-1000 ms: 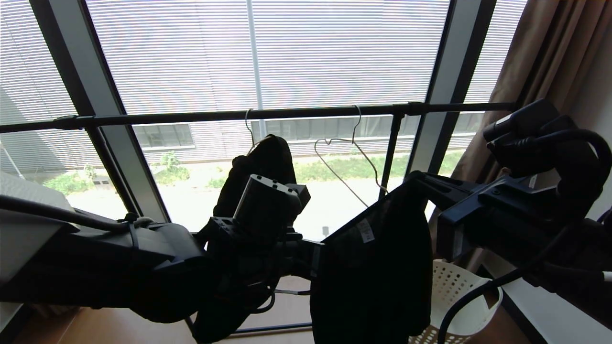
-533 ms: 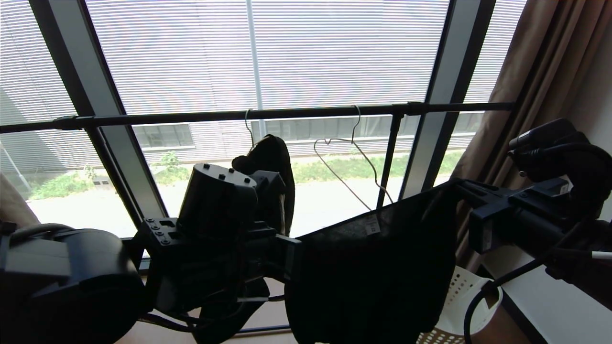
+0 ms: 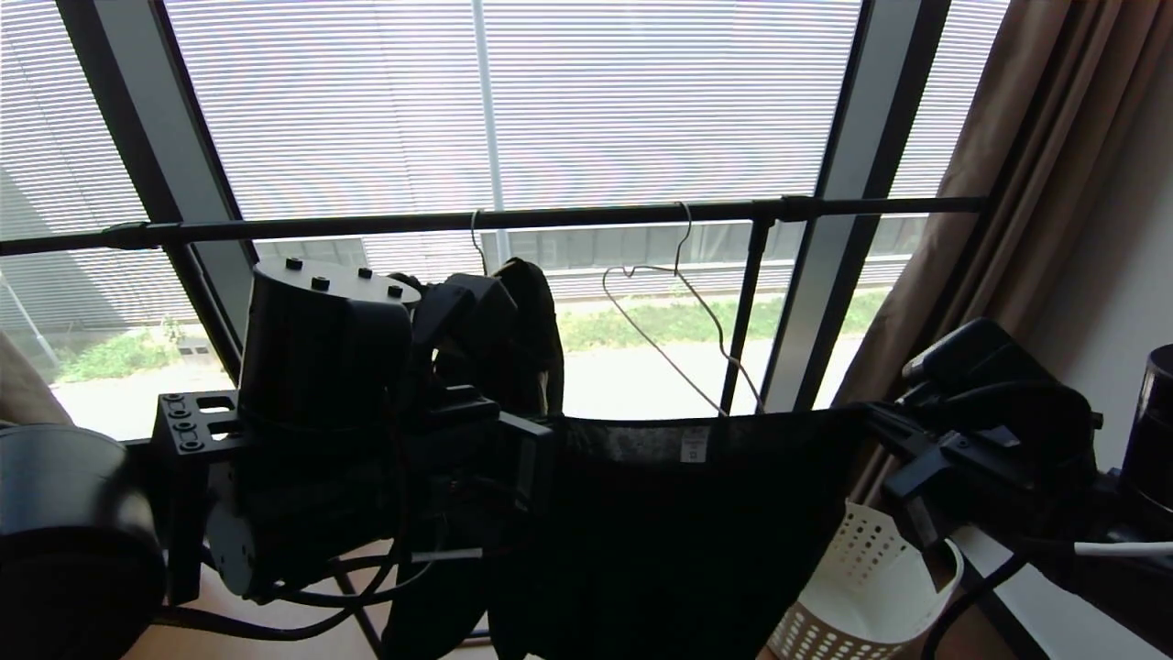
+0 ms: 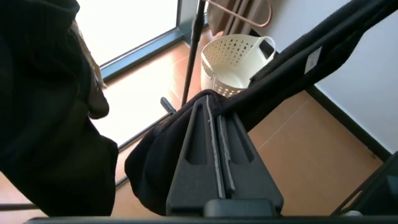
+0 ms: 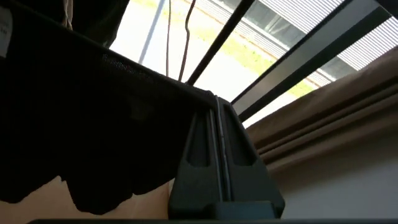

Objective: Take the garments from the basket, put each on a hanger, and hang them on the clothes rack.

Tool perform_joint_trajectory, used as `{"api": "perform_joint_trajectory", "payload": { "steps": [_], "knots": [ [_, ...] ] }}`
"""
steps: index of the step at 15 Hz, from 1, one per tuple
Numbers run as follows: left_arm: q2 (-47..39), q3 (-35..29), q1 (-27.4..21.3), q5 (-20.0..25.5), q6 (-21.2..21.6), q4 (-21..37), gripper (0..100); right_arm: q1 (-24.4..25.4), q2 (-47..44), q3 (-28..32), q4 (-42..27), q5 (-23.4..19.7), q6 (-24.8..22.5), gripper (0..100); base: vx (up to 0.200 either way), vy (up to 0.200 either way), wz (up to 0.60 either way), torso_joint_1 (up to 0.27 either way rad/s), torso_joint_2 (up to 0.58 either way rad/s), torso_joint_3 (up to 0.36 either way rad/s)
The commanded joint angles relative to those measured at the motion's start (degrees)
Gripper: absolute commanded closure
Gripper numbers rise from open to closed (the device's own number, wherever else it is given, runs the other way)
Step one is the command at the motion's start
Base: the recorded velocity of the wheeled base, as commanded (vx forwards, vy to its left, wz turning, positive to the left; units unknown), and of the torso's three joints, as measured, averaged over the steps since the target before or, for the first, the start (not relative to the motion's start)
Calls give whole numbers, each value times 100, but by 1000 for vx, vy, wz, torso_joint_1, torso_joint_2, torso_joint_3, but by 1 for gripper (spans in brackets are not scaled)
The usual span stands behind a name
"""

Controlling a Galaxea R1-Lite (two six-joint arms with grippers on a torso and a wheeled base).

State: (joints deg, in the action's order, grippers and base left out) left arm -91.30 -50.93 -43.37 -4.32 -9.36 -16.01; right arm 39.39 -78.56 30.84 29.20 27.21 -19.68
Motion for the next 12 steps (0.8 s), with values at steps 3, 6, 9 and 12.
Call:
{"api": "perform_joint_trajectory", "payload": {
  "steps": [3, 6, 9, 12],
  "knots": [
    [-591, -1165, 4, 10, 180, 80, 100, 526, 42, -105, -731, -664, -186, 100, 0, 0, 0, 0, 0, 0],
    [-995, -1894, -40, 18, 321, 194, 100, 1256, -55, 36, -916, -1077, -159, 100, 0, 0, 0, 0, 0, 0],
    [-1136, -2360, -136, 36, 330, 484, 100, 1888, -380, 212, -898, -1086, 306, 100, 0, 0, 0, 0, 0, 0],
    [-1171, -2615, -338, 36, 321, 625, 100, 2574, -1065, 985, -793, -1060, 1686, 100, 0, 0, 0, 0, 0, 0]
  ]
}}
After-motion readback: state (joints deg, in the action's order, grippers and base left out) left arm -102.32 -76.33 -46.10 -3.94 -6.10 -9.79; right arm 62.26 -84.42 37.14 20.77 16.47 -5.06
